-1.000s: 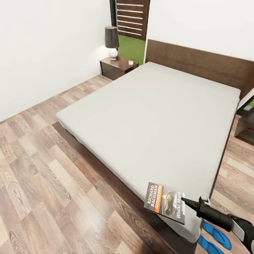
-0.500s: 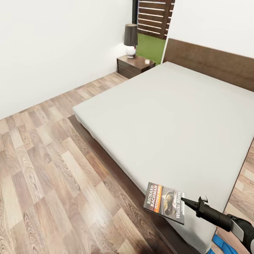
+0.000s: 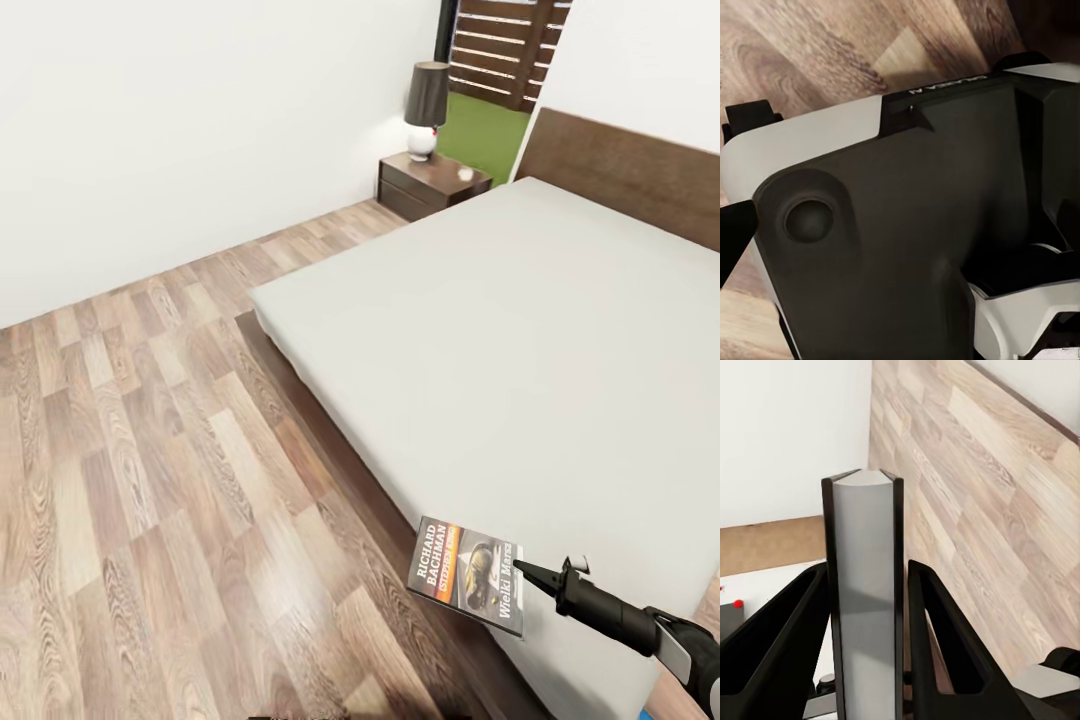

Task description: In the bedroom, move the book from the bed onto either nightstand, and place the two sandals side by side next to the bed.

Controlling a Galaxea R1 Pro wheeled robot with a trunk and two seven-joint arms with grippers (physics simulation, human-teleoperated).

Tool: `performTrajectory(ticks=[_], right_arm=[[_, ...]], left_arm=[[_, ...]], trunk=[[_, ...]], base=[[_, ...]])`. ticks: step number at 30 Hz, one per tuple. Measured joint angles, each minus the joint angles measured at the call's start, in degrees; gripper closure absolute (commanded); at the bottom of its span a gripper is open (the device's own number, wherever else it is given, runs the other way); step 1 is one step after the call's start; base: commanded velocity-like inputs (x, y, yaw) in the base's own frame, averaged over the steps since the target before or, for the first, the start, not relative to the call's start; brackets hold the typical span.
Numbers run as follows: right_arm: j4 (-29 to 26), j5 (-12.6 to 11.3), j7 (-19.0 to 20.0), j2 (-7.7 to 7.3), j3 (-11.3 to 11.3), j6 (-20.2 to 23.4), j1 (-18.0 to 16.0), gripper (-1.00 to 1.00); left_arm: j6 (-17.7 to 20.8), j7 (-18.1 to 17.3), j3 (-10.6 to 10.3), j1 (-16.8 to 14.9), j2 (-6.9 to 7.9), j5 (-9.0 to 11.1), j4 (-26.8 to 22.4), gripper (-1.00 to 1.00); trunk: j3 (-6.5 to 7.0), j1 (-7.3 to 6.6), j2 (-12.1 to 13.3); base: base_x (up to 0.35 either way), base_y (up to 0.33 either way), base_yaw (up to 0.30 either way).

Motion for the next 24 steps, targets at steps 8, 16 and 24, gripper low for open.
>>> performTrajectory(ticks=[8,16,24], right_arm=[[0.0,0.0,0.0,0.00,0.0,0.0,0.0,1.00],[0.0,0.0,0.0,0.00,0.0,0.0,0.0,1.00],[0.0,0.0,0.1,0.00,0.0,0.0,0.0,1.00]], left_arm=[[0.0,0.0,0.0,0.0,0.00,0.0,0.0,-1.00],[0.1,0.0,0.1,0.0,0.00,0.0,0.0,-1.00],[0.2,-0.1,0.1,0.0,0.00,0.0,0.0,-1.00]], trunk=[[-0.33,0.00,0.0],[-0.66,0.00,0.0],[-0.10,-1.10,2.0]], base=[[0.000,0.000,0.266],[0.000,0.000,0.266],[0.000,0.000,0.266]])
